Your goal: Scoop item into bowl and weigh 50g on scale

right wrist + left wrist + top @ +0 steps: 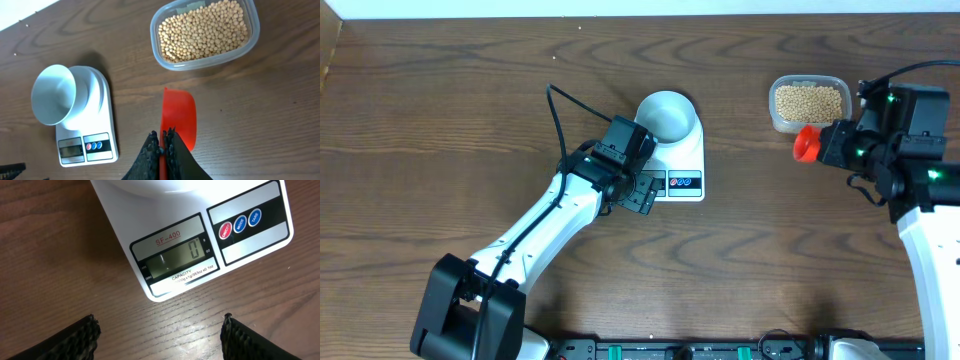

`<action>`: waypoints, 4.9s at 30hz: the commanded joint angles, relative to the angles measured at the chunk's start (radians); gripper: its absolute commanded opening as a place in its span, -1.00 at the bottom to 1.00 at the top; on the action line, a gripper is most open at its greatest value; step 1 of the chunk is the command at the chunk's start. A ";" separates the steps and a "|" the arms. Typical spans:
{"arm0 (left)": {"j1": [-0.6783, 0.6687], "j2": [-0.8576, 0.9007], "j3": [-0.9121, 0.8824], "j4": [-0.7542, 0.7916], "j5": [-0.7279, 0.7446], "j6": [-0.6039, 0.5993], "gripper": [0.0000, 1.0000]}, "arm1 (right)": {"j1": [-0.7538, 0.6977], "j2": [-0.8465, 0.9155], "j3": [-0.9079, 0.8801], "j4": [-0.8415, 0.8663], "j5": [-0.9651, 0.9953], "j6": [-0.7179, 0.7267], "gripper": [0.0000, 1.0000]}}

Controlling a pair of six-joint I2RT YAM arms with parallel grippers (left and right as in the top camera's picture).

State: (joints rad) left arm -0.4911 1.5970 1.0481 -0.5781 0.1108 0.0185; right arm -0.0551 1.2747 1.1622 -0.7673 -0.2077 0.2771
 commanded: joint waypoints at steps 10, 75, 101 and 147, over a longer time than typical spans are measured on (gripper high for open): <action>0.004 -0.005 -0.010 0.000 0.013 -0.016 0.93 | -0.003 0.071 0.015 0.043 0.012 -0.040 -0.98; -0.180 -0.343 -0.122 -0.105 -0.201 -0.114 0.96 | -0.103 0.094 0.096 0.130 -0.057 -0.115 -0.98; -0.180 -0.342 -0.131 -0.018 -0.276 -0.208 0.96 | -0.102 0.179 0.096 0.270 0.060 -0.372 -0.98; -0.180 -0.342 -0.131 -0.018 -0.277 -0.208 0.96 | -0.311 0.629 0.093 0.385 -0.496 0.115 -0.98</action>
State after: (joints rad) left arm -0.6704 1.2587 0.9169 -0.5953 -0.1490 -0.1833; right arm -0.3569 1.8816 1.2686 -0.3695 -0.6334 0.3252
